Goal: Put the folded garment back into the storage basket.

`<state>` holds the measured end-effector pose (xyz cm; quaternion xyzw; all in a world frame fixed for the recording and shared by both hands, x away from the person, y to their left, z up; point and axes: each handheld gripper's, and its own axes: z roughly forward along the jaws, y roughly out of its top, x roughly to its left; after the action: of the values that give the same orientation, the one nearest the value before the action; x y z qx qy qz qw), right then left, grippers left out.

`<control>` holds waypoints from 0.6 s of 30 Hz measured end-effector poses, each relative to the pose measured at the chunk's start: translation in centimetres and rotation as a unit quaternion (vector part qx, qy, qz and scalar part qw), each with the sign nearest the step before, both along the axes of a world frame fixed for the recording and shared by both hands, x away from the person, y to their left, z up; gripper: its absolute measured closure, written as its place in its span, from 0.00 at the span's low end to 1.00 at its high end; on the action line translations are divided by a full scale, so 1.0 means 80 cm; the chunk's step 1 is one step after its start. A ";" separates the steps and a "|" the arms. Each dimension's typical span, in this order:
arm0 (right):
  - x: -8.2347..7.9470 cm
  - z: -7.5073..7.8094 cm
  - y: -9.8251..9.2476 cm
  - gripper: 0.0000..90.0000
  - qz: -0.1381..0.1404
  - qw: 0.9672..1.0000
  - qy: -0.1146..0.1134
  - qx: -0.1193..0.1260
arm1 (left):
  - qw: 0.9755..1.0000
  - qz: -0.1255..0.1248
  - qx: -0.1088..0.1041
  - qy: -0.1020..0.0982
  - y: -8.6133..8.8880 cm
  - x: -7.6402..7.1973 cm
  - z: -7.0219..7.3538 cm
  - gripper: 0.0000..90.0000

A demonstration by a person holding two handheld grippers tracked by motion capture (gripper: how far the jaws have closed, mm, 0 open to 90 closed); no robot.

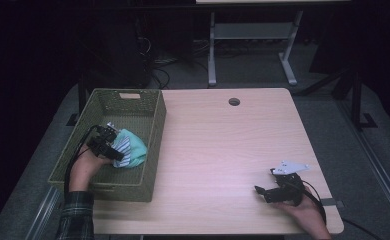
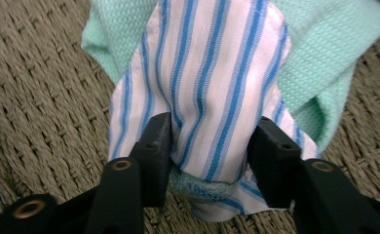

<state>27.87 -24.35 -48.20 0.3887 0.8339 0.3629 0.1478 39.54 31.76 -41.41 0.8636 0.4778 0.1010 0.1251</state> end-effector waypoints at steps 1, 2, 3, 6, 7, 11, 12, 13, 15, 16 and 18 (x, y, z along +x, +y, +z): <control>0.000 0.000 0.000 0.12 0.000 1.000 0.000 0.000 | 1.000 0.004 -0.004 -0.001 0.001 0.000 0.001 0.53; 0.000 0.000 0.000 0.12 0.000 1.000 0.000 0.000 | 1.000 0.009 -0.008 -0.005 0.002 0.000 0.002 0.50; 0.000 0.000 0.000 0.12 0.000 1.000 0.000 0.000 | 1.000 0.011 -0.009 -0.008 0.002 0.000 0.003 0.47; 0.000 0.000 0.000 0.12 0.001 1.000 -0.001 0.000 | 1.000 0.011 -0.013 -0.017 0.004 -0.002 0.006 0.36; 0.000 0.000 0.000 0.12 0.001 1.000 -0.001 0.000 | 1.000 0.012 -0.017 -0.021 0.005 -0.003 0.008 0.34; 0.000 0.000 0.000 0.12 0.001 1.000 -0.001 0.000 | 0.999 0.013 -0.029 -0.039 0.006 -0.008 0.024 0.29; 0.000 0.000 0.000 0.12 0.000 1.000 0.000 0.000 | 0.998 0.013 -0.037 -0.045 0.005 -0.010 0.028 0.28; 0.000 0.000 0.000 0.12 0.001 1.000 -0.001 -0.001 | 0.998 0.010 -0.044 -0.051 0.004 -0.011 0.033 0.28; 0.000 0.000 0.000 0.12 0.001 1.000 -0.001 0.000 | 0.997 0.006 -0.052 -0.062 0.000 -0.014 0.043 0.28; 0.000 0.000 0.000 0.12 0.001 1.000 -0.001 0.000 | 0.996 0.004 -0.058 -0.069 -0.002 -0.016 0.048 0.27; 0.000 0.000 0.000 0.12 0.001 1.000 -0.001 0.000 | 0.995 0.002 -0.068 -0.077 -0.006 -0.019 0.056 0.27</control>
<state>27.89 -24.37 -48.22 0.3877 0.8341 0.3632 0.1485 37.99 31.25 -36.90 0.8418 0.4742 0.1352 0.2198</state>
